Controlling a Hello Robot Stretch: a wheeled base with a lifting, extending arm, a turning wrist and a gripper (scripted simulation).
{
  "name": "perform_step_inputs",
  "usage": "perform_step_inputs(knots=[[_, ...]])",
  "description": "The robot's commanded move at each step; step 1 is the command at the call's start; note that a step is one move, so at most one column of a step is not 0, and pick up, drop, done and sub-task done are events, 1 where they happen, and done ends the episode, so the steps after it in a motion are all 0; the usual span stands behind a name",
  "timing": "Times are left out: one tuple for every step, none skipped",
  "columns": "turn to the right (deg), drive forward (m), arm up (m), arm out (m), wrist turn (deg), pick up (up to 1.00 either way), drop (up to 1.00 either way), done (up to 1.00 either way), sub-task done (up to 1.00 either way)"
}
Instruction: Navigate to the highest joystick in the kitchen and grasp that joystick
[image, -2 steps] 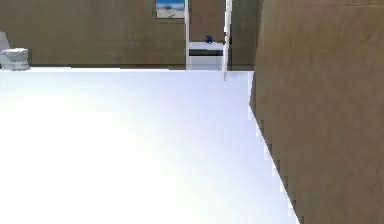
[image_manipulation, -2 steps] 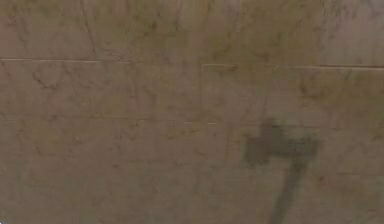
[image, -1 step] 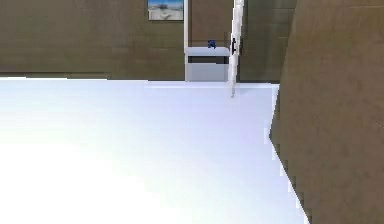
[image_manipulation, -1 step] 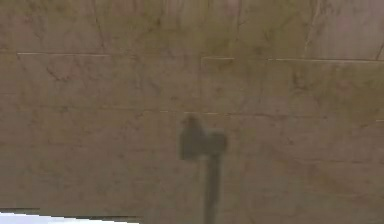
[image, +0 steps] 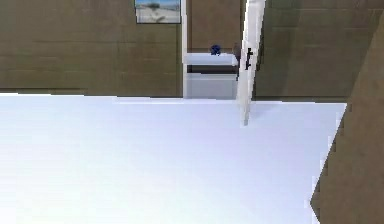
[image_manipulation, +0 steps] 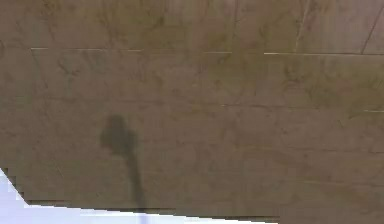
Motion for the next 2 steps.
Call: perform_step_inputs(knots=[[0.0,1.0,0.0,0.0,0.0,0.0,0.0,0.0,0.0],[3.0,0.0,0.0,0.0,0.0,0.0,0.0,0.0,0.0]])
